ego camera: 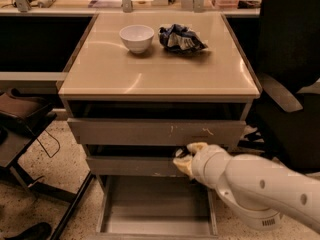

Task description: Pick rxbar chocolate from bottom drawer and place on counter

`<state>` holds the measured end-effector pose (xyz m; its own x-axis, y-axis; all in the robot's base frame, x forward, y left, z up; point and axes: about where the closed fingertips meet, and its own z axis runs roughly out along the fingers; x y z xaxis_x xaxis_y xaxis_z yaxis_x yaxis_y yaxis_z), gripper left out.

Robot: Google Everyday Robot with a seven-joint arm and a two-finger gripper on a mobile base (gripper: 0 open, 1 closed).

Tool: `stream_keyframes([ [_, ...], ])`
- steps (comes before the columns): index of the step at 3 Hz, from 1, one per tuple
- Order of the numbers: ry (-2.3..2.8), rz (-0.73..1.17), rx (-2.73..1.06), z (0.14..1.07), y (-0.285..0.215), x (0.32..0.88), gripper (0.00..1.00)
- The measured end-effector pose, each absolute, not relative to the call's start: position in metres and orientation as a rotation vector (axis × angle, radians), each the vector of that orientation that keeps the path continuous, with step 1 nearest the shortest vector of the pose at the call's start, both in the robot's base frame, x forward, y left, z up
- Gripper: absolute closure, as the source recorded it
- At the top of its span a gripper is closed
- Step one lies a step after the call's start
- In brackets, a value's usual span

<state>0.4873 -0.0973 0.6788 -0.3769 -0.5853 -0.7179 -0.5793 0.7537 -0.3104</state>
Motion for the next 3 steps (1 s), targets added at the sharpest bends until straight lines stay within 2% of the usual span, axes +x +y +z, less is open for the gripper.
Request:
stream_keyframes([
  [2,1.912,-0.144,-0.773,0.819,-0.1,0.485,1.0],
  [3,1.908,-0.147,-0.775,0.821,-0.099,0.484,1.0],
])
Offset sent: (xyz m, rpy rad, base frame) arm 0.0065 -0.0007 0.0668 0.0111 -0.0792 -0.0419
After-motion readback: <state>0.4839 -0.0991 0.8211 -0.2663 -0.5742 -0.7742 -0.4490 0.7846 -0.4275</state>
